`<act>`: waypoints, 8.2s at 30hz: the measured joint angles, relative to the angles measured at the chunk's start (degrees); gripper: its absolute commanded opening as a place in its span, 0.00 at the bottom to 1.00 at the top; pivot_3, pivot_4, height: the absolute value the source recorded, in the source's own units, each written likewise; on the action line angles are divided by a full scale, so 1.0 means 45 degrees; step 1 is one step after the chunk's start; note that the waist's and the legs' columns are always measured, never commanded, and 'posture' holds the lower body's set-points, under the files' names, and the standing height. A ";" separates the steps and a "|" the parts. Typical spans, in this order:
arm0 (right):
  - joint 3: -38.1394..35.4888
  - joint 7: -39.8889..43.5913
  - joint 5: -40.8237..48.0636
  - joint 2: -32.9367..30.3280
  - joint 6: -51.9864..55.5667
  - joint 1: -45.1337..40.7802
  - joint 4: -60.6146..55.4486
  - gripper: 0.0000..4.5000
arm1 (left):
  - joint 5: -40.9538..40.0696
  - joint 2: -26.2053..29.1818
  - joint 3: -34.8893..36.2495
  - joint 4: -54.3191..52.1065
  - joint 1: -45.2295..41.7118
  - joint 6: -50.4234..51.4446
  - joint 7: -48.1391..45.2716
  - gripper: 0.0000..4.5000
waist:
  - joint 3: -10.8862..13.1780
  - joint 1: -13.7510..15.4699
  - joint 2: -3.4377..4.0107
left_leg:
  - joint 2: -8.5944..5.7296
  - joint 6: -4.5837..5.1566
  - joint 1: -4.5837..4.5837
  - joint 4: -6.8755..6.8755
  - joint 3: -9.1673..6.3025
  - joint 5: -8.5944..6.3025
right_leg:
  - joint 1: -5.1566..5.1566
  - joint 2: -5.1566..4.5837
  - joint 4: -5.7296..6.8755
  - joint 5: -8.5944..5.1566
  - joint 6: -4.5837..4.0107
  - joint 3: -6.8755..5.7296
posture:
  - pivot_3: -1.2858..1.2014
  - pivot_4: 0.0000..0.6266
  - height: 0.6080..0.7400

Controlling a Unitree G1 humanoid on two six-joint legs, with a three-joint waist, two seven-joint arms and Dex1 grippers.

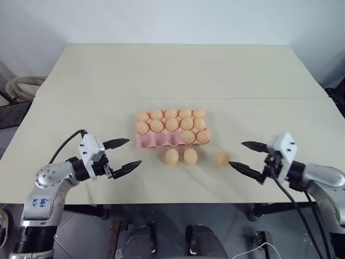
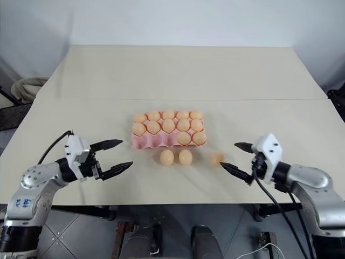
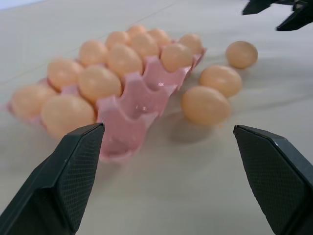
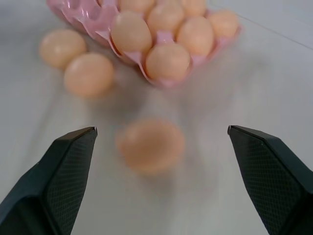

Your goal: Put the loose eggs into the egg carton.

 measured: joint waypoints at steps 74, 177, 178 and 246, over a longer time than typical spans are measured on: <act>-0.4155 0.1150 0.0270 0.0397 -0.3775 0.3627 0.0295 0.99 | 0.0179 0.1167 0.0031 0.2086 -0.1223 -0.0625 -0.1237 1.00 | -0.0001 -0.0011 -0.0002 | 0.0002 -0.0008 0.0020 -0.0009 0.0030 0.0003 | 0.0008 0.0002 0.0021 0.0001 0.0000 0.0014 | 0.52 0.24 1.00; -0.2122 0.1750 0.0533 0.0336 -0.3586 0.2390 -0.0794 0.99 | 0.0554 0.0337 -0.1656 -0.1378 -0.0467 0.2303 0.1145 1.00 | -0.0007 0.0024 -0.0017 | 0.0012 -0.0025 0.0003 -0.0022 0.0012 0.0012 | -0.0006 -0.0002 0.0013 -0.0004 -0.0036 -0.0017 | 0.52 0.24 1.00; -0.2113 0.1730 0.0537 0.0336 -0.3568 0.2384 -0.0832 0.99 | 0.0661 0.0089 -0.2069 -0.1444 -0.0662 0.2516 0.1328 1.00 | -0.0007 0.0025 -0.0017 | 0.0011 -0.0023 0.0000 -0.0019 0.0012 0.0013 | -0.0005 -0.0001 0.0013 -0.0002 -0.0032 -0.0017 | 0.52 0.24 1.00; -0.0681 0.0602 0.1267 0.0335 -0.2697 0.1930 -0.1809 1.00 | 0.3354 -0.4574 -0.4919 0.0925 -0.2574 0.1854 0.4128 1.00 | -0.0005 0.0035 -0.0021 | 0.0000 0.0054 0.0004 0.0048 -0.0002 0.0044 | 0.0032 0.0012 0.0029 0.0020 0.0008 -0.0031 | 0.52 0.24 1.00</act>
